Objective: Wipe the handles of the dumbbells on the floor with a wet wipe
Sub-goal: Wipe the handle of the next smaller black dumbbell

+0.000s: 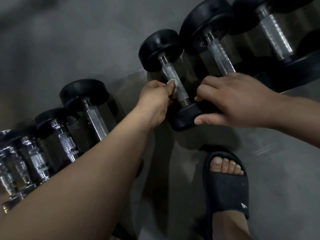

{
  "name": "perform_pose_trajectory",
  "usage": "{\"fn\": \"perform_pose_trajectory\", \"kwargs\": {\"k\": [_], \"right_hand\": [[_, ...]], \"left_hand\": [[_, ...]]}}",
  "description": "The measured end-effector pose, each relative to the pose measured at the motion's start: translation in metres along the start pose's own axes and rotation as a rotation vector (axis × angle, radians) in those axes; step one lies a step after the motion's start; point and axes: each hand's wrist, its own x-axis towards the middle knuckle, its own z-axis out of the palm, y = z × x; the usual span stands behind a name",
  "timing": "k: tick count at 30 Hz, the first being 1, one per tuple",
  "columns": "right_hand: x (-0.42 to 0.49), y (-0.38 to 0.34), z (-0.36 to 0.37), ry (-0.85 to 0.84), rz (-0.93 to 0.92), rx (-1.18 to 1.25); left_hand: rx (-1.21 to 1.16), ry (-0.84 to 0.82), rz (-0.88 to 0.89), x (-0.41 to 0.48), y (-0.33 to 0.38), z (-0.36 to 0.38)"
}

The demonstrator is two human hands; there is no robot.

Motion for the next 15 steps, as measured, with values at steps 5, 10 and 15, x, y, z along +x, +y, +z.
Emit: {"fn": "perform_pose_trajectory", "kwargs": {"k": [5, 10, 15], "right_hand": [[0.0, -0.001, 0.001, -0.005, 0.006, 0.003], [0.0, 0.0, 0.001, -0.002, 0.013, 0.001], [0.0, -0.001, 0.001, 0.005, 0.013, 0.001]], "left_hand": [[0.348, -0.089, 0.118, 0.002, -0.02, -0.012], [0.02, -0.001, 0.051, -0.001, 0.005, 0.0], [0.56, -0.028, 0.199, -0.009, -0.001, -0.005]]}}
